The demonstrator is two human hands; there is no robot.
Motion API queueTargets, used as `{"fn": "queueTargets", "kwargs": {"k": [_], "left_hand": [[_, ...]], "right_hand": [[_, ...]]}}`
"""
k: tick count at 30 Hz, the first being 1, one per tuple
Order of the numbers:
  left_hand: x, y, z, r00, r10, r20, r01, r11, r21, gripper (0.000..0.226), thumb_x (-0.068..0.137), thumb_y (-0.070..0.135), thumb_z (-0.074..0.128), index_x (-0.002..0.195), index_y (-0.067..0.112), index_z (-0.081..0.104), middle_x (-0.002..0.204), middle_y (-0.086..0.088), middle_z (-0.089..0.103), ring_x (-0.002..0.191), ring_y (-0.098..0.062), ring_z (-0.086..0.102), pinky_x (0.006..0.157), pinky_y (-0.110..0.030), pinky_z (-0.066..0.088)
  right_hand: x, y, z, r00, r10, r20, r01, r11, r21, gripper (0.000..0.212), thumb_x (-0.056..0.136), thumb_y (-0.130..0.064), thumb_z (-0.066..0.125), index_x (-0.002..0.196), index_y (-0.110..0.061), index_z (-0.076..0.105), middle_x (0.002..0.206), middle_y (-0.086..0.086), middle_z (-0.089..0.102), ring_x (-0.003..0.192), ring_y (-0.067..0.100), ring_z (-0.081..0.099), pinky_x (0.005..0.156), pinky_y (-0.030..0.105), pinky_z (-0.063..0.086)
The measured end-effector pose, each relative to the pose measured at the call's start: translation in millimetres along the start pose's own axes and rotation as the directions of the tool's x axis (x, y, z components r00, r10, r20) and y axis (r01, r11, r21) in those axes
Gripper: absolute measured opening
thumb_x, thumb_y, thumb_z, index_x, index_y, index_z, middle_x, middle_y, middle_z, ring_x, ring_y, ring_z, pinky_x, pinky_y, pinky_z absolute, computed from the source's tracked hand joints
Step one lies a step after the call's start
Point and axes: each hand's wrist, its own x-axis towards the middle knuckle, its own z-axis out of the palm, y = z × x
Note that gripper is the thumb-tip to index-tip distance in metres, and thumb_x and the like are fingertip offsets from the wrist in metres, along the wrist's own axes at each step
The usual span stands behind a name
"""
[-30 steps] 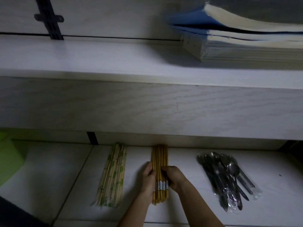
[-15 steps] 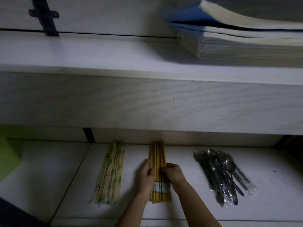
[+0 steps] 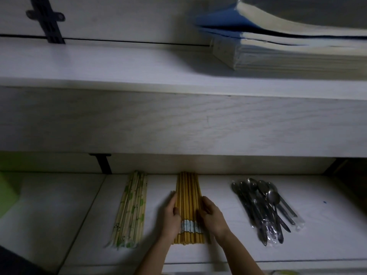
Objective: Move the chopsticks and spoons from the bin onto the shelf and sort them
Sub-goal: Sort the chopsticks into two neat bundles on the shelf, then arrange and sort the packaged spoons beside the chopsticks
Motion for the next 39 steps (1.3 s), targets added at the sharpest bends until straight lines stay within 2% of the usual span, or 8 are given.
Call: {"fn": "queueTargets", "kwargs": {"k": [4,8,12,15,21,27,33,39], "left_hand": [[-2,-4,-5,1.000,-0.020,0.005,0.020,1.000,-0.024,0.053,0.095,-0.004,0.034,0.144,0.016,0.031,0.145,-0.006,0.040,0.110,-0.012,0.057,0.077,-0.016,0.054],[1,-5,-6,0.999,-0.032,0.028,0.032,0.999,-0.010,0.053,0.095,-0.002,0.037,0.144,0.017,0.031,0.144,-0.009,0.043,0.119,-0.020,0.054,0.087,-0.028,0.054],[1,-5,-7,0.998,-0.022,0.062,0.021,0.999,0.028,0.055,0.095,-0.001,0.038,0.145,0.019,0.029,0.145,-0.002,0.040,0.100,-0.005,0.058,0.066,-0.012,0.053],[0,-4,-8,0.998,0.019,0.059,-0.024,0.996,0.087,0.054,0.095,0.000,0.039,0.144,0.020,0.030,0.148,-0.003,0.037,0.117,-0.014,0.054,0.083,-0.020,0.054],[-4,3,-11,0.996,0.081,0.032,-0.085,0.982,0.168,0.048,0.095,0.002,0.039,0.141,0.017,0.036,0.142,0.000,0.043,0.110,-0.011,0.056,0.064,-0.007,0.049],[-4,22,-6,0.980,0.192,-0.052,-0.187,0.979,0.087,0.028,0.092,-0.001,0.045,0.111,0.016,0.058,0.109,0.005,0.057,0.093,-0.006,0.057,0.066,-0.003,0.041],[-7,50,32,0.976,0.214,-0.046,-0.214,0.977,0.014,0.025,0.091,0.007,0.051,0.082,0.029,0.055,0.084,0.011,0.059,0.082,-0.007,0.056,0.071,-0.018,0.044],[-16,64,95,0.986,0.152,0.073,-0.157,0.985,0.067,0.029,0.090,-0.002,0.049,0.078,0.022,0.058,0.079,0.004,0.060,0.075,-0.014,0.060,0.064,-0.019,0.051]], "right_hand": [[-6,9,0,0.998,-0.047,-0.046,0.046,0.999,-0.026,0.035,0.097,-0.010,0.038,0.130,-0.021,0.039,0.118,-0.004,0.048,0.109,0.013,0.051,0.093,0.026,0.048],[-5,8,6,0.988,-0.143,-0.063,0.130,0.976,-0.177,0.025,0.094,-0.004,0.039,0.110,-0.021,0.046,0.106,-0.003,0.055,0.095,0.008,0.056,0.078,0.016,0.051],[2,10,12,0.980,-0.180,-0.081,0.150,0.945,-0.291,0.026,0.092,-0.005,0.040,0.115,-0.013,0.050,0.110,0.002,0.057,0.102,0.016,0.057,0.095,0.035,0.051],[4,15,14,0.980,-0.185,-0.076,0.147,0.924,-0.353,0.030,0.092,-0.012,0.041,0.121,-0.017,0.048,0.118,0.002,0.055,0.108,0.018,0.054,0.099,0.040,0.047],[-7,7,6,0.986,-0.159,-0.052,0.130,0.924,-0.360,0.040,0.097,-0.016,0.038,0.137,-0.013,0.038,0.133,0.002,0.047,0.125,0.019,0.044,0.109,0.032,0.037],[-14,4,-20,0.965,-0.247,-0.085,0.210,0.927,-0.310,0.026,0.096,-0.012,0.040,0.114,-0.015,0.058,0.107,-0.005,0.057,0.094,0.003,0.053,0.084,0.014,0.044],[-24,22,-87,0.944,-0.261,-0.203,0.202,0.941,-0.272,0.030,0.092,-0.010,0.050,0.087,-0.039,0.057,0.088,-0.011,0.065,0.085,0.009,0.063,0.079,0.025,0.053],[-29,48,-180,0.840,-0.149,-0.522,0.023,0.970,-0.241,0.017,0.093,-0.022,0.051,0.088,-0.015,0.066,0.080,0.004,0.067,0.076,0.021,0.063,0.071,0.032,0.049]]}}
